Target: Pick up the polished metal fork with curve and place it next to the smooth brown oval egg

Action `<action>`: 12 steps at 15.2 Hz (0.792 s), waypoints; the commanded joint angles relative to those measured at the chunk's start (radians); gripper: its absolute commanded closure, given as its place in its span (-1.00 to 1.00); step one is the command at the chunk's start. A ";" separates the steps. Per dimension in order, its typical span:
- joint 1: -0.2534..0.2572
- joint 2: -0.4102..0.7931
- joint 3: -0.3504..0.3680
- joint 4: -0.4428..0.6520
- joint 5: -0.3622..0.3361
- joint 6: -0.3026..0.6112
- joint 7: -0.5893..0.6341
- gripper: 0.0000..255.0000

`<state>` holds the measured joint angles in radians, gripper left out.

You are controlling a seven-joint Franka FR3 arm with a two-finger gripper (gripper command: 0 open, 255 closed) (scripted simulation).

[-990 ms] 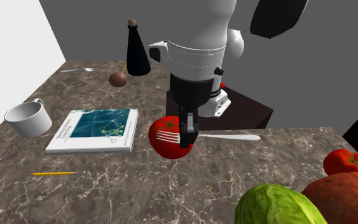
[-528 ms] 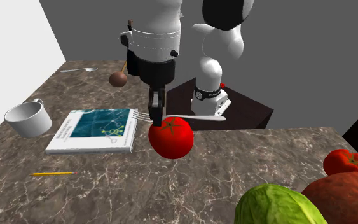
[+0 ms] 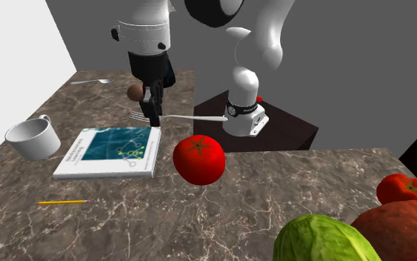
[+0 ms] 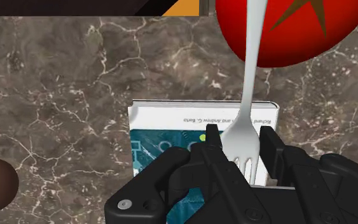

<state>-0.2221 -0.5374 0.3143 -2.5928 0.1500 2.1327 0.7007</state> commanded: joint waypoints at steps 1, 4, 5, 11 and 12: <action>-0.027 -0.003 -0.046 -0.010 -0.021 0.004 -0.059 1.00; -0.067 0.012 -0.106 -0.005 -0.053 0.012 -0.134 1.00; -0.080 0.020 -0.125 -0.001 -0.063 0.015 -0.159 1.00; -0.157 0.092 -0.237 0.050 -0.121 0.033 -0.303 1.00; -0.168 0.108 -0.255 0.063 -0.129 0.036 -0.327 1.00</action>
<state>-0.3797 -0.4423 0.0759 -2.5366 0.0291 2.1627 0.3966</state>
